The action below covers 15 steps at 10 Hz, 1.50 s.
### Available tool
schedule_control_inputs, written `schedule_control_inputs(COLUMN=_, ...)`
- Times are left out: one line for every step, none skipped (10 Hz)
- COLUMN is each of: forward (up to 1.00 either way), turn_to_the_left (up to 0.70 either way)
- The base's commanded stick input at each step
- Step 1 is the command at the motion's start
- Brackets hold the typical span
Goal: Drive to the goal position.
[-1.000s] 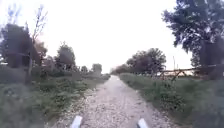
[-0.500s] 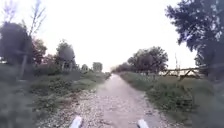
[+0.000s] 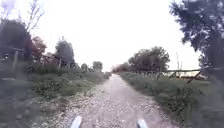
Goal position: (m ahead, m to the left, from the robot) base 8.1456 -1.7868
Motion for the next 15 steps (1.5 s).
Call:
schedule_control_inputs(forward=1.0, turn_to_the_left=0.0)
schedule_control_inputs(forward=1.0, turn_to_the_left=0.0)
schedule_control_inputs(forward=1.0, turn_to_the_left=0.0)
schedule_control_inputs(forward=1.0, turn_to_the_left=0.0)
schedule_control_inputs(forward=1.0, turn_to_the_left=0.0)
schedule_control_inputs(forward=1.0, turn_to_the_left=0.0)
schedule_control_inputs(forward=1.0, turn_to_the_left=0.0)
schedule_control_inputs(forward=1.0, turn_to_the_left=0.0)
schedule_control_inputs(forward=1.0, turn_to_the_left=0.0)
schedule_control_inputs(forward=1.0, turn_to_the_left=0.0)
schedule_control_inputs(forward=1.0, turn_to_the_left=0.0)
schedule_control_inputs(forward=1.0, turn_to_the_left=0.0)
schedule_control_inputs(forward=1.0, turn_to_the_left=0.0)
schedule_control_inputs(forward=1.0, turn_to_the_left=0.0)
schedule_control_inputs(forward=1.0, turn_to_the_left=0.0)
